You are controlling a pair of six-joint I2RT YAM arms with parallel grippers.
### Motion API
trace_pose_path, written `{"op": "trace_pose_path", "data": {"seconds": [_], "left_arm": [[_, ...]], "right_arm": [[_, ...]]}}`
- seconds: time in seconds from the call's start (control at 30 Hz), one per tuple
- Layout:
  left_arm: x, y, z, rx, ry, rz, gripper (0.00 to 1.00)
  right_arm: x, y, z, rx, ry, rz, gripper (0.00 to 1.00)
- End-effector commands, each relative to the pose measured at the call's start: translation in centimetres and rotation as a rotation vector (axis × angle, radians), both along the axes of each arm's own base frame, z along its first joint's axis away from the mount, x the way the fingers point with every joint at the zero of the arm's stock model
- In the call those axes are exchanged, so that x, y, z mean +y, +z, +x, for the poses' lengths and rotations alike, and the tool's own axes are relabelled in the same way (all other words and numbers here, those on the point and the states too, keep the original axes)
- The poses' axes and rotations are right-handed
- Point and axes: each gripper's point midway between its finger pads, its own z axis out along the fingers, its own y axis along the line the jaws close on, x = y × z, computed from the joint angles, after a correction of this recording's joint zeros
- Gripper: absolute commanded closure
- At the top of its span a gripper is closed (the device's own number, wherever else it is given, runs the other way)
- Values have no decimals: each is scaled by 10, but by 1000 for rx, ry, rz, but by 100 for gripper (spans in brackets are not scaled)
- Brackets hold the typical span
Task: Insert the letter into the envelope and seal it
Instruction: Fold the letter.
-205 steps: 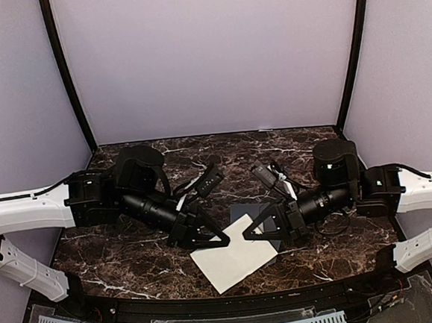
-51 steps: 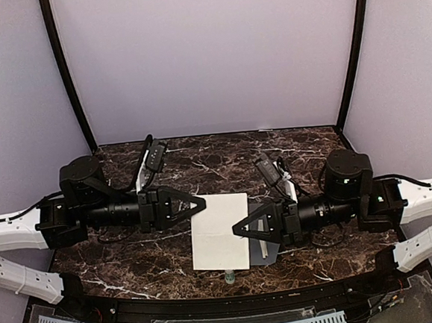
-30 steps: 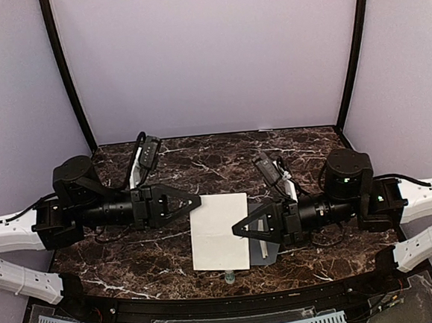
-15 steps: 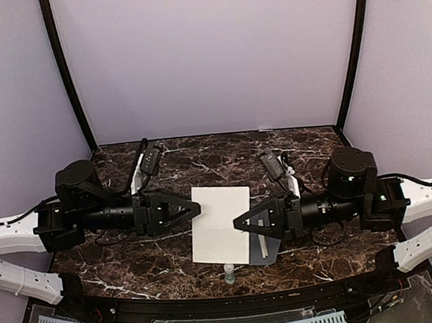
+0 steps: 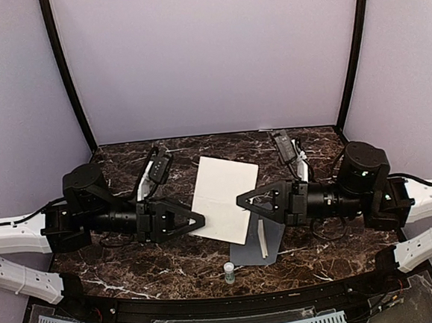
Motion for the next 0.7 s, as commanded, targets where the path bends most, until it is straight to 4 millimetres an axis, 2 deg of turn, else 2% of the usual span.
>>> {"op": "trace_pose_path", "data": {"seconds": [0.0,0.23,0.53,0.67], "left_arm": [[1,7,-4,-21,-21,-41,60],[-1,7,-3,-20,-15,-47,60],[-3,6,1,-10,3,-57,75],[-3,6,2,0,6,-62,76]], "right_arm": [[-4,5,2,6,-22,33,100],[-6,4,1,11,-17,28,100],[-6,0,-2,16,-3,16,100],[-5,-5,-4,27,11,2,100]]}}
